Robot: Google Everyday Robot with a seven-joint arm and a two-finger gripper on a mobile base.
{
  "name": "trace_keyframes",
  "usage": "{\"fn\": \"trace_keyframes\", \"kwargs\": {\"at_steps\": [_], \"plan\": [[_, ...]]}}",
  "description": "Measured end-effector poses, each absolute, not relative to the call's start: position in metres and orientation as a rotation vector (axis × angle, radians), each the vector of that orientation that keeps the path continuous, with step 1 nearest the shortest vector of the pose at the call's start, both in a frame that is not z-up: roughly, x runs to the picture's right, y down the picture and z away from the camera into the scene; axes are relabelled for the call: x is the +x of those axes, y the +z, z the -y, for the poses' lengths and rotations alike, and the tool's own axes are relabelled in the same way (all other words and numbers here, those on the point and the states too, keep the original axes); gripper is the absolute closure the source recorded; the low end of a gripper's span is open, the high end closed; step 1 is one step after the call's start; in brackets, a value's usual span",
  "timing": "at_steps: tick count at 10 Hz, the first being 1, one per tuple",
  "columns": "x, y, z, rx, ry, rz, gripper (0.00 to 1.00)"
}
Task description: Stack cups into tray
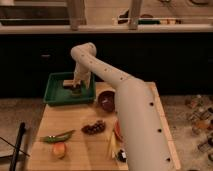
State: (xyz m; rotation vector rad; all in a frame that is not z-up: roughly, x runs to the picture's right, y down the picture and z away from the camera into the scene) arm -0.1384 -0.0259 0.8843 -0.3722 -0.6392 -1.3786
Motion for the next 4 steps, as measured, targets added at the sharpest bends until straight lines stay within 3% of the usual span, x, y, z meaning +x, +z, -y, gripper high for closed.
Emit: {"fn": "trace_keyframes", "kwargs": {"at_steps": [1, 3, 4], "plan": [[-0.137, 0.876, 0.032, -0.365, -1.378, 0.63, 0.41], [-0.131, 0.855, 0.046, -0.339, -1.369, 0.61, 0.22], [-0.127, 0.849, 0.051, -0.327, -1.361, 0.601, 0.2]]}}
